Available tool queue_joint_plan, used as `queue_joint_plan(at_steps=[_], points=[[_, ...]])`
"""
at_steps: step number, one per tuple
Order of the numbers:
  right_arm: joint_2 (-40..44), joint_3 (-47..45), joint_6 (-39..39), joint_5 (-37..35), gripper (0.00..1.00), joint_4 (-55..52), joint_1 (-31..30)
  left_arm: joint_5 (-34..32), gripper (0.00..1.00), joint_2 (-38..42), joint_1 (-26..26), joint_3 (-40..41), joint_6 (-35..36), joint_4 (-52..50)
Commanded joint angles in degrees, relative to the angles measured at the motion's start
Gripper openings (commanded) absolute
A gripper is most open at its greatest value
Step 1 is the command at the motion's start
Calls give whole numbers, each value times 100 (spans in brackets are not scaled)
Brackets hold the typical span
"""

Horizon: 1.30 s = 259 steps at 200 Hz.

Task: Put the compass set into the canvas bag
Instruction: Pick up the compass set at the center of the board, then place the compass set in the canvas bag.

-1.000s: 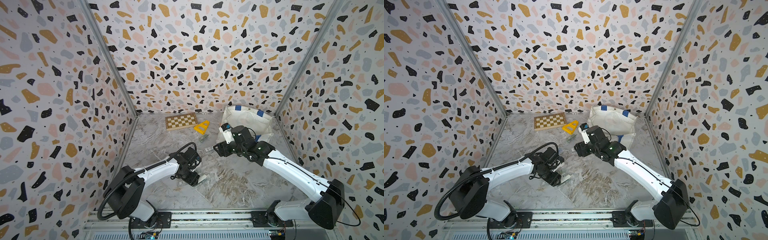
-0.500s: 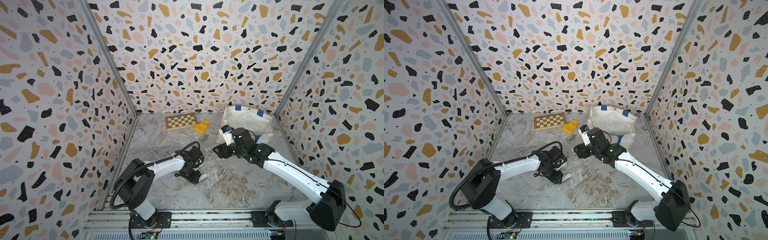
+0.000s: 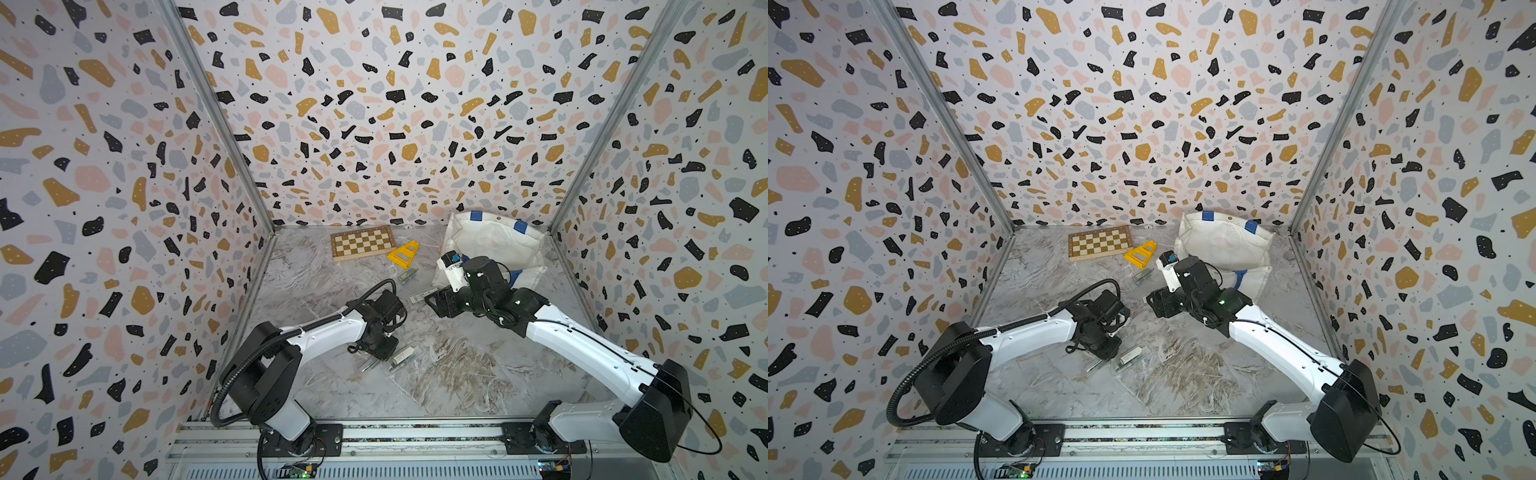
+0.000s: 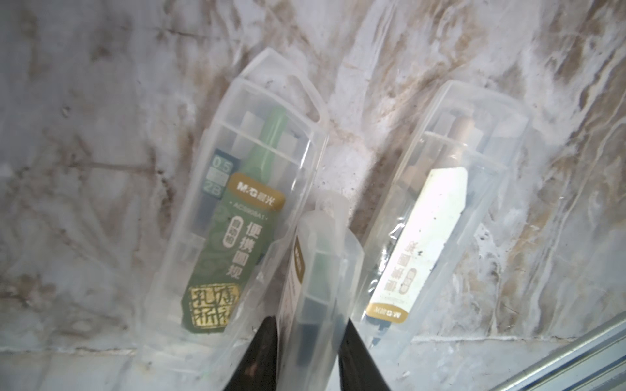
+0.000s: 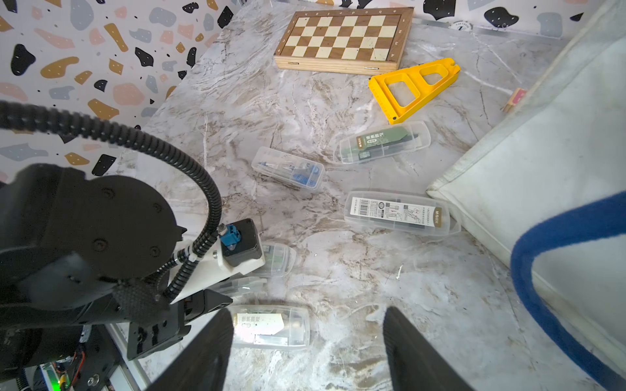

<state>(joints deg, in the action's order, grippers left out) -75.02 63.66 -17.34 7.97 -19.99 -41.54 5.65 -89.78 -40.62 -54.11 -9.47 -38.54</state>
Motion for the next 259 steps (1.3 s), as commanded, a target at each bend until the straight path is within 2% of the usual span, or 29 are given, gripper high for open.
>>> queue_joint_plan(at_steps=[1,69,93,118,167,231,259], points=[[205,37,-41,106,72,65,-3,-230,26,241,-7,14,-63,-70],[418,-44,12,368,75,19,68,-328,9,1638,-7,367,139,431],[575,-222,-160,1199,83,355,312,-105,6,2382,-7,454,188,845],[600,-382,-323,2066,90,912,314,465,5,2849,-10,407,298,1332],[174,-300,-833,2692,94,1397,175,735,2,3081,-16,188,529,1728],[-427,-220,-1113,2939,94,1656,-112,720,0,3107,-17,92,676,1902],[-558,-218,-1273,3106,87,1866,-188,788,0,3007,-19,31,732,1869]])
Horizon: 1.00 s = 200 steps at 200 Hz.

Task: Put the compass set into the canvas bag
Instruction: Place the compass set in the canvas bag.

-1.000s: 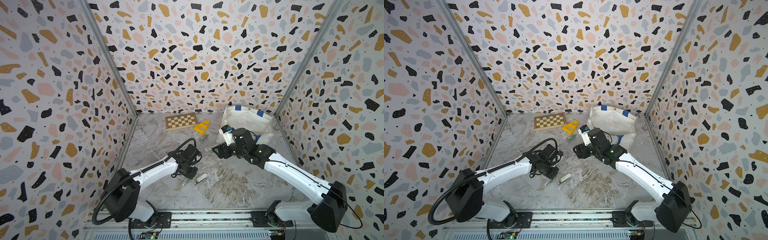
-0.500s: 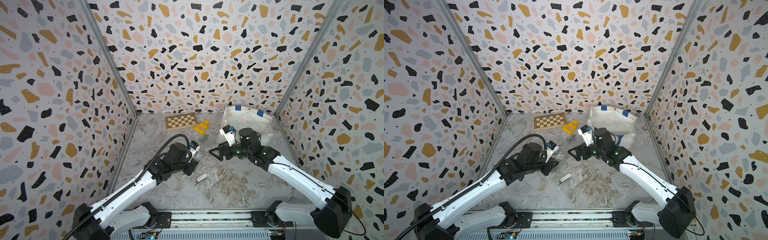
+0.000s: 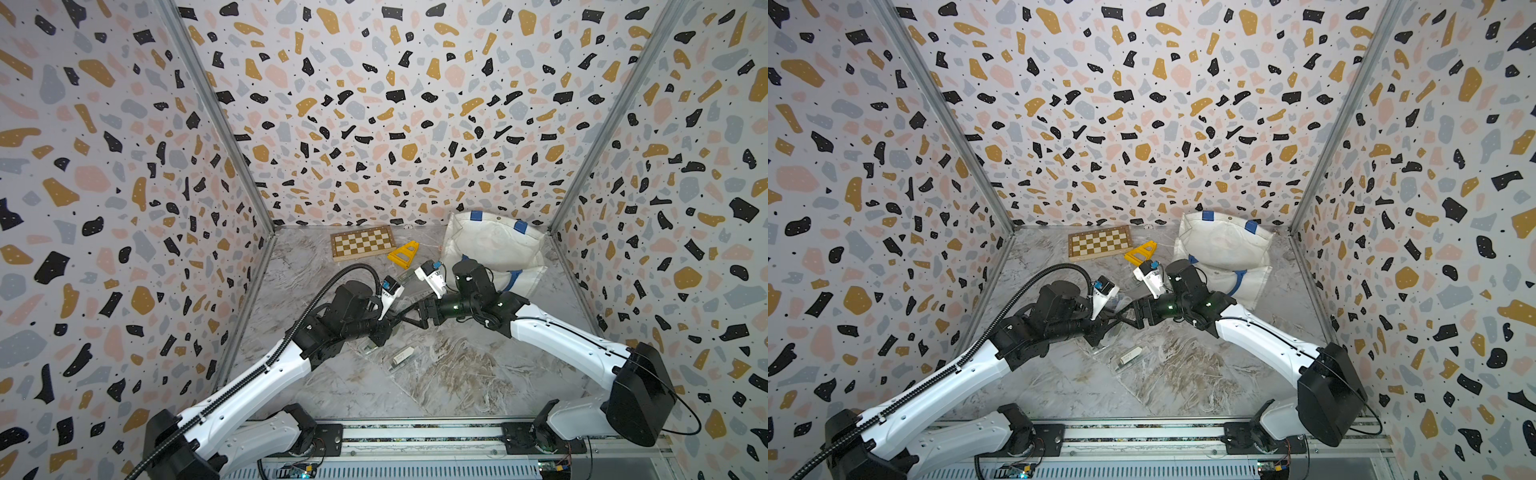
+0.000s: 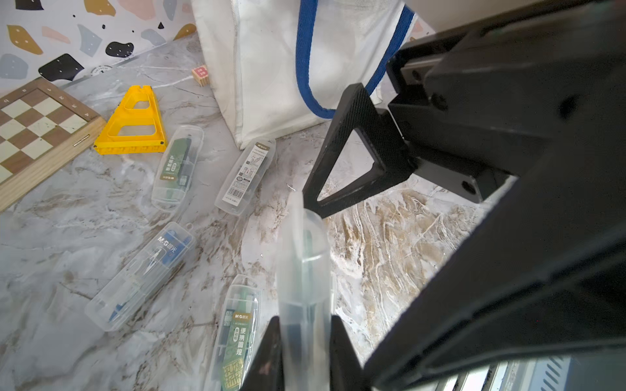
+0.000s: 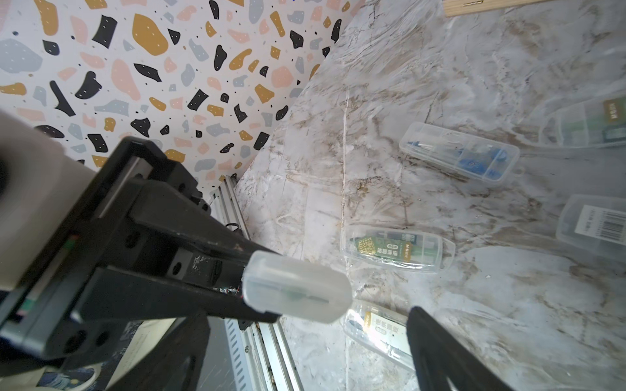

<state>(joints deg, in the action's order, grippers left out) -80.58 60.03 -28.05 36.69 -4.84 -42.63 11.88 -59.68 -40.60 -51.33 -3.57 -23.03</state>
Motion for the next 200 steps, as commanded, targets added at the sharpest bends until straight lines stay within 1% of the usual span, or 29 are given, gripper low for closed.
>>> queue_joint_plan(at_steps=[1,29,45,56,65,80,101,113,132,162,176,186,200], points=[[-7,147,-206,234,86,352,-78,165,0,-6,-24,-246,149,312],[-156,193,-310,295,75,427,-87,148,0,-52,-27,-247,166,346],[-210,202,-365,273,71,463,-87,148,0,-51,-27,-246,175,374],[-246,202,-400,286,65,496,-87,148,0,-52,-27,-246,180,378],[-266,211,-422,288,63,519,-87,148,0,-61,-27,-246,186,382],[-298,227,-483,258,63,552,-87,165,0,-78,-27,-246,200,378],[-307,237,-640,242,71,665,-87,143,0,-88,-27,-220,202,407],[-297,246,-730,242,71,727,-87,131,0,-83,-26,-194,198,448],[-304,296,-724,231,63,662,-85,24,0,-88,-27,-184,174,439],[-311,336,-552,-7,50,386,-114,-163,0,-95,-32,-198,167,473],[-330,330,-552,-21,39,405,-123,-128,0,-127,-28,-220,162,499],[-342,343,-552,-29,32,400,-123,-93,0,-153,-28,-241,162,510],[-328,382,-515,-99,24,341,-123,-91,5,-177,-29,-271,166,484]])
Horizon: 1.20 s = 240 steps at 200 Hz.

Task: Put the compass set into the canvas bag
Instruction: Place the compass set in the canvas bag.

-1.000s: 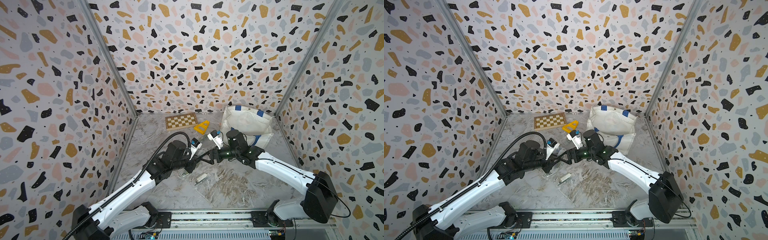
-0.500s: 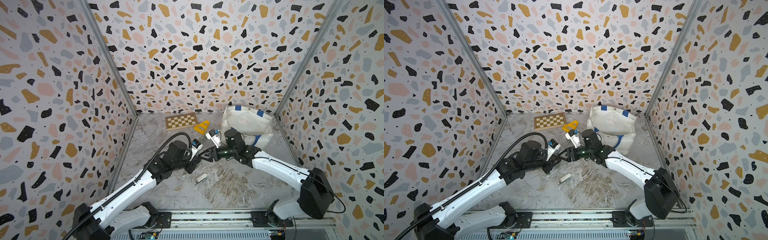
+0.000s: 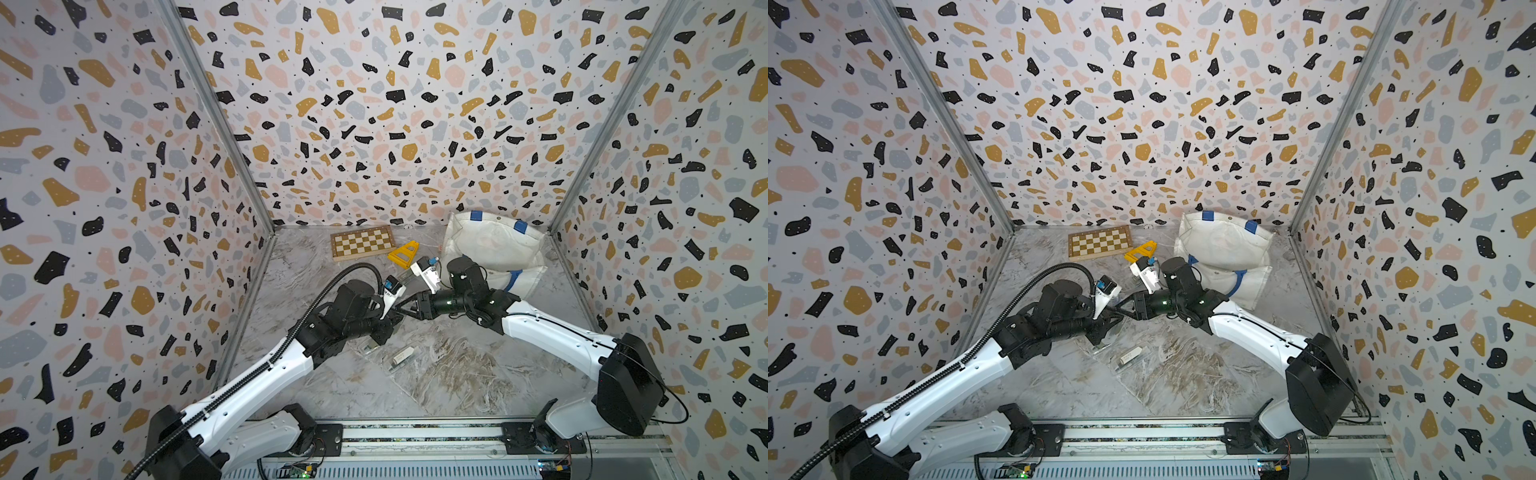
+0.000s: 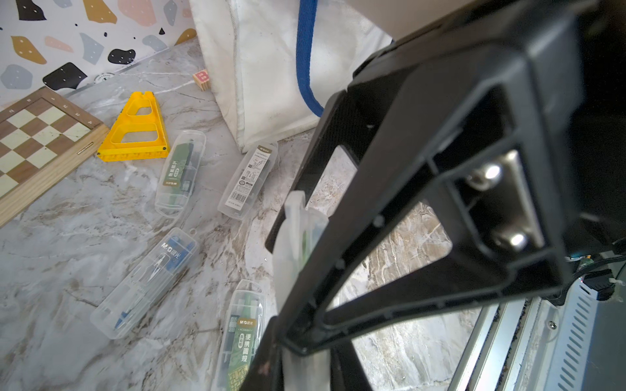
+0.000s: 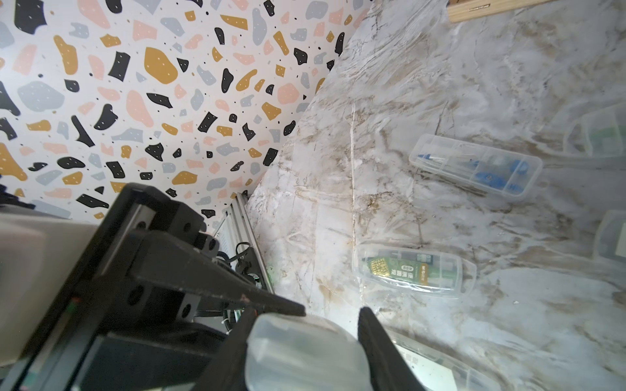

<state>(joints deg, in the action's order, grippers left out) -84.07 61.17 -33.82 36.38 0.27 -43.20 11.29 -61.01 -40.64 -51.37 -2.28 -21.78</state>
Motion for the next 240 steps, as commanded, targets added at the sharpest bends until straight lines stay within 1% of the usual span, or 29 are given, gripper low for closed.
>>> queue_joint_plan(at_steps=[1,19,23,31,41,47,53,60,86,122,154,168,185,191,211,240], points=[[22,270,65,-78,24,-178,-66,-36,5,-43,-24,-267,40,355],[70,363,201,-283,15,-369,-66,-69,13,-36,-23,-252,45,336],[85,384,228,-337,14,-410,-66,-81,17,-27,-27,-243,38,334],[107,432,294,-435,11,-489,-66,-108,28,-9,-23,-203,29,350],[121,510,402,-559,9,-617,-58,-132,48,17,-29,-162,5,360],[126,567,457,-653,6,-713,-50,-165,54,41,-23,-125,-19,368],[132,624,509,-722,2,-789,-33,-211,56,71,-23,-85,-36,368],[141,665,549,-780,0,-864,-1,-247,57,101,-23,-47,-58,376],[245,901,753,-1022,0,-1190,180,-439,63,257,-23,129,-87,344],[549,1445,1024,-1462,0,-1710,622,-990,64,415,-23,556,-135,445],[690,2038,1121,-1815,0,-1945,1157,-1508,65,173,-15,811,-393,774],[647,2351,1152,-2047,0,-2053,1370,-1619,65,29,-14,886,-489,931],[530,2725,1294,-2548,0,-2202,1586,-1630,65,-109,-18,1011,-565,1102],[450,2884,1332,-2740,0,-2307,1663,-1622,65,-157,-14,1076,-598,1360],[196,3305,1451,-3242,0,-2527,1932,-1672,64,-343,-14,1182,-656,1630],[-172,3531,1526,-3827,0,-2695,2309,-1797,64,-514,-14,1324,-616,1877]])
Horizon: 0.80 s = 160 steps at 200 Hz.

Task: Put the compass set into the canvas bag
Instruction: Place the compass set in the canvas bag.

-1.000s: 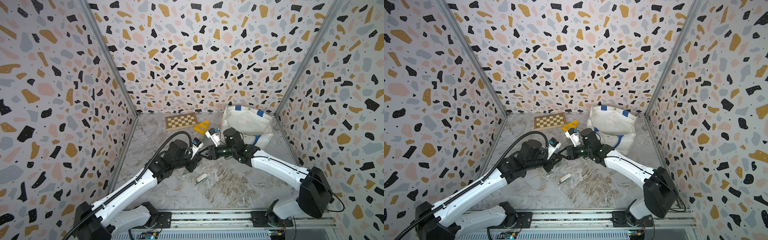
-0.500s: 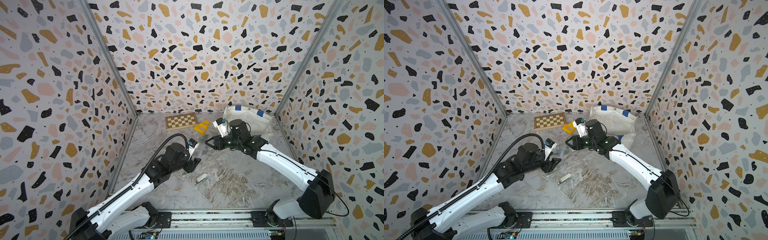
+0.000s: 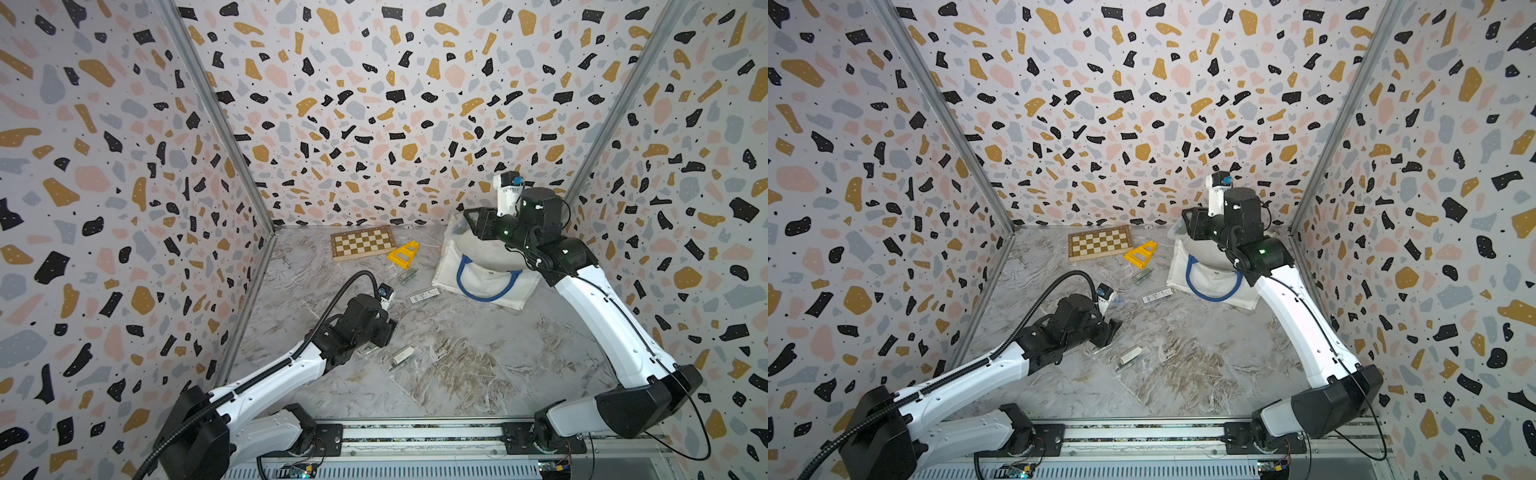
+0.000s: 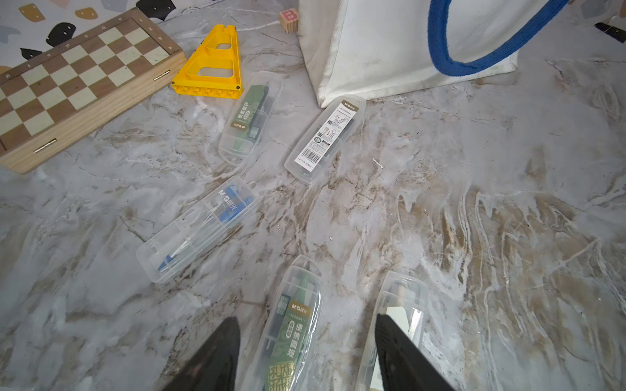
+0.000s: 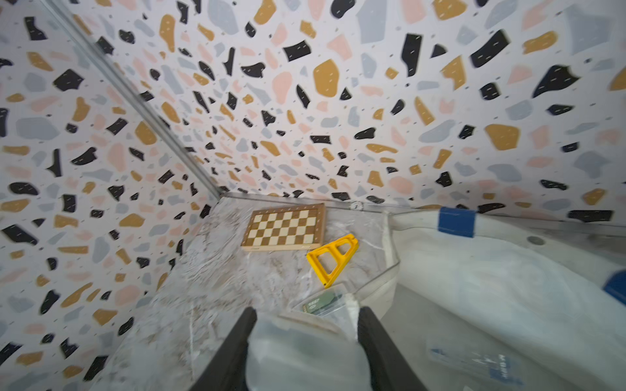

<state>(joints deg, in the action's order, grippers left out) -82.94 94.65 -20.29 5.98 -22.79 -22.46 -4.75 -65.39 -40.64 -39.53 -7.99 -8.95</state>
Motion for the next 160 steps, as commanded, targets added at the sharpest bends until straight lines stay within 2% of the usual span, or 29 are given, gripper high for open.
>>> queue_joint_plan(at_steps=[1,41,80,160], points=[[-302,188,169,-802,0,-396,247,-197,64,-78,-14,152,-37,608],[-987,511,332,-1368,0,-762,525,-338,65,-132,-14,390,102,885],[-1668,577,292,-1354,0,-611,646,-471,65,-337,-14,358,175,963],[-3012,1435,25,-1181,0,-860,450,-589,65,-264,-14,377,205,904]])
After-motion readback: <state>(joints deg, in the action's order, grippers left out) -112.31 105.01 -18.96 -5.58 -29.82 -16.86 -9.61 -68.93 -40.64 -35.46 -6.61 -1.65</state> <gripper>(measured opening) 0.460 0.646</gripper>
